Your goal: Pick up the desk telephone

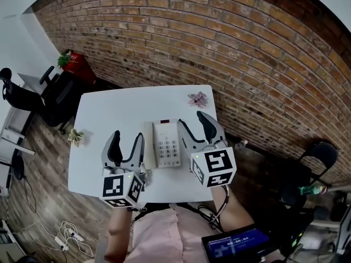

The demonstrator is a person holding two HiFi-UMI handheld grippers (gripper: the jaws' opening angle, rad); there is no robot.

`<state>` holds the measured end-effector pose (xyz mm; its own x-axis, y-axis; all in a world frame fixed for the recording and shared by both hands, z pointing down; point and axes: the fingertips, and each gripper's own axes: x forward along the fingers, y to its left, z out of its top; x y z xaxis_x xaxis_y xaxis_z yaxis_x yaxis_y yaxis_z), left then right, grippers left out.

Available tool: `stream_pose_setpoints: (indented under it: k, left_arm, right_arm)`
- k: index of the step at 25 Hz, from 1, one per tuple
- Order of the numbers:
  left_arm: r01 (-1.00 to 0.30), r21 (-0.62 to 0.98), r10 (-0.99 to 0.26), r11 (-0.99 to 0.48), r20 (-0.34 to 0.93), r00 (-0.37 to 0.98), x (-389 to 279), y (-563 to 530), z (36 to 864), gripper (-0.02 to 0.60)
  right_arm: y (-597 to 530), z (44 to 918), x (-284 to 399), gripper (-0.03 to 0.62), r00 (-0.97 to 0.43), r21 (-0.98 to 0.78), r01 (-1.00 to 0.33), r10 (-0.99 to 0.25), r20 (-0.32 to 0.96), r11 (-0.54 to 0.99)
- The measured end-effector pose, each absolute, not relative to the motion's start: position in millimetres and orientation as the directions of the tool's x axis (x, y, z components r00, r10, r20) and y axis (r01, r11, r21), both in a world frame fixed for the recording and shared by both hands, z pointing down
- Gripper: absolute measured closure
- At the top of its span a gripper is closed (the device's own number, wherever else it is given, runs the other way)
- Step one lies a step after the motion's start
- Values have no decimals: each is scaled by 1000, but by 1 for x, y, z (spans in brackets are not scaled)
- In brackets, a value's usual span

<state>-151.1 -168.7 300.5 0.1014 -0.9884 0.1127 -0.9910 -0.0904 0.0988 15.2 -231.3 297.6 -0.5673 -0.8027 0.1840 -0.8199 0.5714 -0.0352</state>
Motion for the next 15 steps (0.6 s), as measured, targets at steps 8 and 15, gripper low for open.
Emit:
stream_pose_setpoints:
  k: [8,15]
  left_arm:
    - [-970,201,-963,-139,203,180,-161,-214,355,279]
    - [-947,262,-924,-185,282,258,-153,-239,401,255]
  right_arm:
    - [-256,348,-13,342,-562,-65,-818,-772,296,571]
    - [-269,399,-25,309,-557,-110,-816,-721,412,568]
